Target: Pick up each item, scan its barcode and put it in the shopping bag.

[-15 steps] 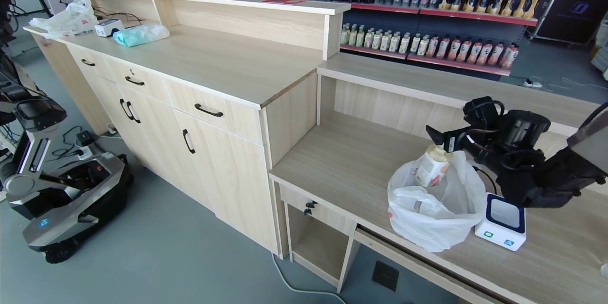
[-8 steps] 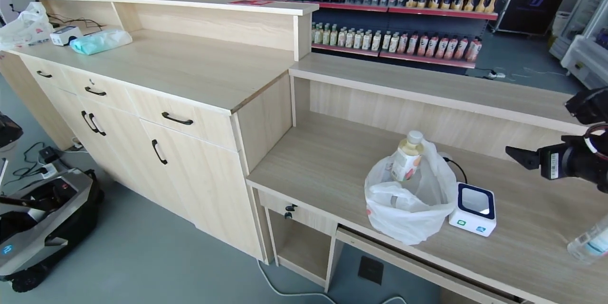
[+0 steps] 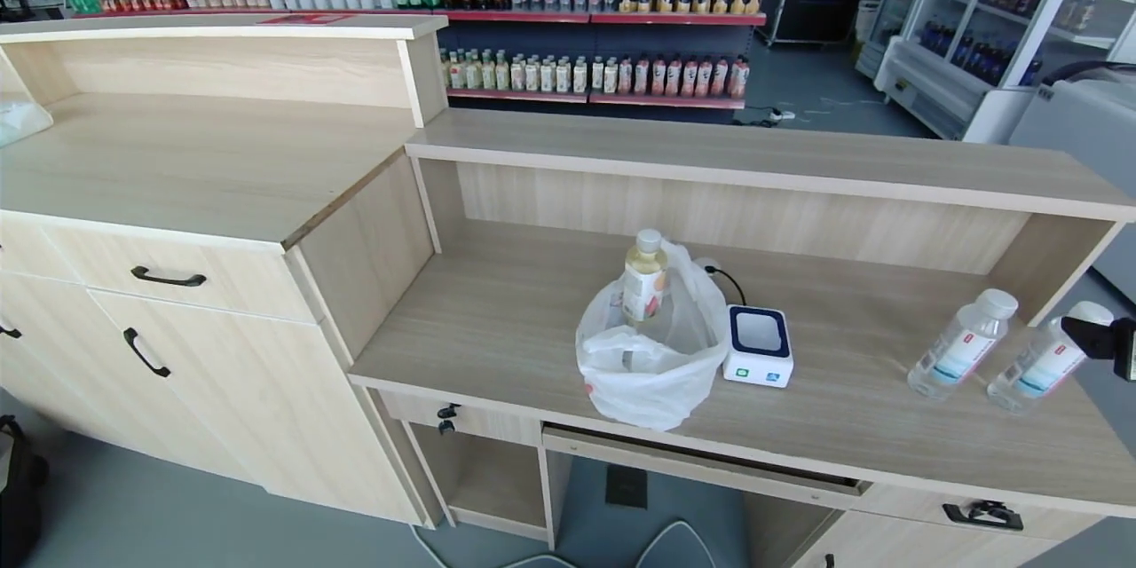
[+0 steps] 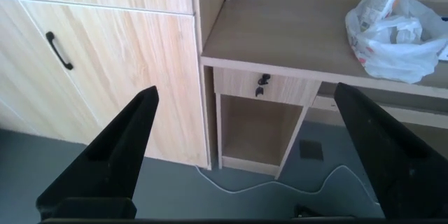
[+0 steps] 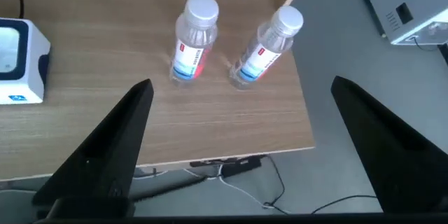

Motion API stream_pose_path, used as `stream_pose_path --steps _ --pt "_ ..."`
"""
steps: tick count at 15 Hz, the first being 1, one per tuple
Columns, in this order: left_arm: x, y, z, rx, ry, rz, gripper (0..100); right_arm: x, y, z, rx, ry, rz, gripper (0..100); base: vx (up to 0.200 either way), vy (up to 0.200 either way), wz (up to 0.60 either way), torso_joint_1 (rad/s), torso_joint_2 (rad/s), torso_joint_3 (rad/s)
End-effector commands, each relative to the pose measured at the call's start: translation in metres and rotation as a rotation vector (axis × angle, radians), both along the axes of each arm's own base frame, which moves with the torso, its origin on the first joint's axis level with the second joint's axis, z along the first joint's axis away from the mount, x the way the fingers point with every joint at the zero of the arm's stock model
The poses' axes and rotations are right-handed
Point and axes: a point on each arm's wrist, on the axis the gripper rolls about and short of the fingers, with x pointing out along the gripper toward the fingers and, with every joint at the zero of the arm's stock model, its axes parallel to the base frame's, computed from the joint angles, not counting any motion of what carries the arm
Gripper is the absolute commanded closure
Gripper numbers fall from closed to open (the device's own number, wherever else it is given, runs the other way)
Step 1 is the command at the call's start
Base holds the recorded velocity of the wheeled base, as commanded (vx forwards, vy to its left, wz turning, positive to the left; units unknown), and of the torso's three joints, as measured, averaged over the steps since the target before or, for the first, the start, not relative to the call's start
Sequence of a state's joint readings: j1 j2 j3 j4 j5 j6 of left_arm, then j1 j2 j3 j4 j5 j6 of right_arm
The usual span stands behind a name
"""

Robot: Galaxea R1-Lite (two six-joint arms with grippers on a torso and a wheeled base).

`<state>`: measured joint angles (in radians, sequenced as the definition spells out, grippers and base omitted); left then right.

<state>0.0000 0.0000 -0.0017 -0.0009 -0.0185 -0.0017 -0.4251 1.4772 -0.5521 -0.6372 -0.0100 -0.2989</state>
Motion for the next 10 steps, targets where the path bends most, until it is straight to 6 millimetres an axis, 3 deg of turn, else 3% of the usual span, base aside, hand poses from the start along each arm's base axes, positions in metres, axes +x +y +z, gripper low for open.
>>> stream_pose_path --steps 1,3,10 --pt "0.000 0.000 0.000 0.000 -0.001 0.000 0 0.049 -0.035 -0.066 0.092 0.085 0.017 0 0.000 0.000 0.00 0.000 0.00 0.000" --pt "0.000 0.000 0.000 0.000 -0.001 0.000 0 0.061 -0.046 -0.083 0.088 0.059 0.024 0 0.000 0.000 0.00 0.000 0.00 0.000" --pt "0.000 0.000 0.000 -0.001 0.000 0.000 0 0.061 -0.072 -0.095 0.090 -0.002 0.018 0 0.000 0.000 0.00 0.000 0.00 0.000"
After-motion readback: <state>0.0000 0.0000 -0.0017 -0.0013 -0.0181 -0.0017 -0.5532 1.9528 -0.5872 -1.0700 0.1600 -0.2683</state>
